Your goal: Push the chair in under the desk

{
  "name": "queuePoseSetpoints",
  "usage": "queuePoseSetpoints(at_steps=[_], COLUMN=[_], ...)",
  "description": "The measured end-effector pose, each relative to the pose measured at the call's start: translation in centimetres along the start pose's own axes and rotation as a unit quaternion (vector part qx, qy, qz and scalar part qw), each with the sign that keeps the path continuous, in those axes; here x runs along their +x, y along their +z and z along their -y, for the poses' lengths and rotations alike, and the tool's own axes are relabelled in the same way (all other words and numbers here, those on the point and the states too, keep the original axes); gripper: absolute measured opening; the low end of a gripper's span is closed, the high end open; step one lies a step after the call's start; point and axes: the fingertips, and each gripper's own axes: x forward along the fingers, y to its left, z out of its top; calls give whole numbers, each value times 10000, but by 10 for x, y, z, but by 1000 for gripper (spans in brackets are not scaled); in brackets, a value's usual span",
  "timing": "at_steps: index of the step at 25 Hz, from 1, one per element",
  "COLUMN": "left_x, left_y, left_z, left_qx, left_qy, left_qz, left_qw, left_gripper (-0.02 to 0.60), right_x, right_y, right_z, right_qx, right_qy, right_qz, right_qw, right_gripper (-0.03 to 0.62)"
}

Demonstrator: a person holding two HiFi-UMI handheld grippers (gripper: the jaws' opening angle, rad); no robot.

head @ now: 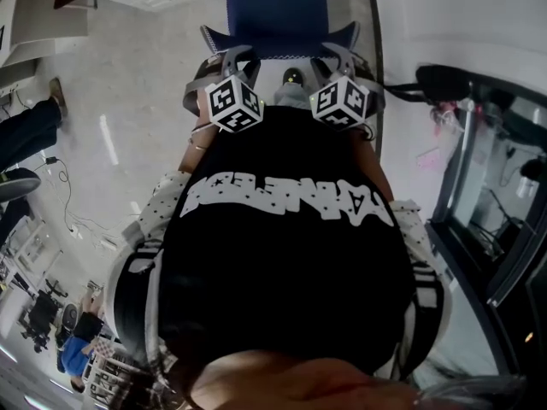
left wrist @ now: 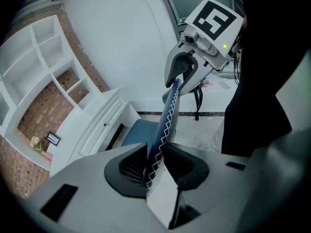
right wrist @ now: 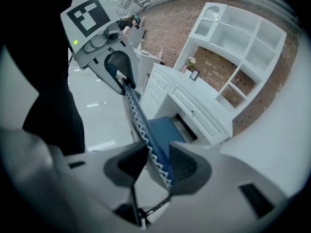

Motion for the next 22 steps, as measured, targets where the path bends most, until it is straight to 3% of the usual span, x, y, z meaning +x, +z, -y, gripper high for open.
queuePoseSetpoints(at_steps=[22], left_x=[36], left_y=[26], left_z=[-41], left_qx=[-170], left_qy=[94], left_qz=[-148], left_qw=[9997], left_gripper=[132], right_x=[32], right_y=[1], right_z=[62], right_qx=[-152], right_qy=[49], right_qz=[198], right_qw=[9997], right_gripper=[161])
